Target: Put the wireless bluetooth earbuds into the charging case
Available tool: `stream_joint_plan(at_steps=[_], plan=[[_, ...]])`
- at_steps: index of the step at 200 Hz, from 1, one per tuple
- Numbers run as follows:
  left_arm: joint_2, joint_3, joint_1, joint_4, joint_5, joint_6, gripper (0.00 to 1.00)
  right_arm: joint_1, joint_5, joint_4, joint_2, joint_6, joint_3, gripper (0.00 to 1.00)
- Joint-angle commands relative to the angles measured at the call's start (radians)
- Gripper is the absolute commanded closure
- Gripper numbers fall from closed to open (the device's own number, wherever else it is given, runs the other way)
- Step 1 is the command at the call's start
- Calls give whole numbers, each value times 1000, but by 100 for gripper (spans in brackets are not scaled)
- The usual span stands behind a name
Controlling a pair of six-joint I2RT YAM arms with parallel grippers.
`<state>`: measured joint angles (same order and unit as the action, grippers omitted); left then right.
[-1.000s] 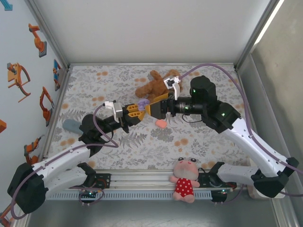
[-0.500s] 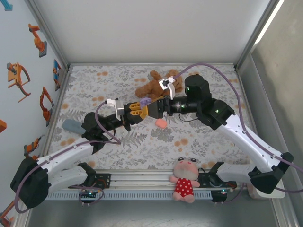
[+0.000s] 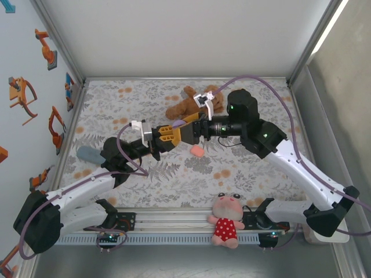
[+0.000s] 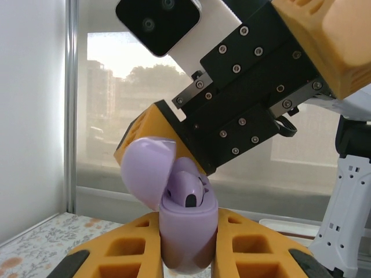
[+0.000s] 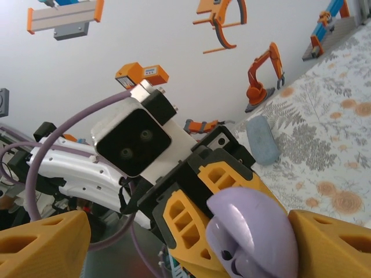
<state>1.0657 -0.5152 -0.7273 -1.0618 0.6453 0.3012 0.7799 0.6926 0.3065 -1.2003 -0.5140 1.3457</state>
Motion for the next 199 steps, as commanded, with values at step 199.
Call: stream_joint_plan(at_steps=[199], plan=[[-133,-17,-5,145,86,-11,99,-1,30,214,132,762,-43,25]])
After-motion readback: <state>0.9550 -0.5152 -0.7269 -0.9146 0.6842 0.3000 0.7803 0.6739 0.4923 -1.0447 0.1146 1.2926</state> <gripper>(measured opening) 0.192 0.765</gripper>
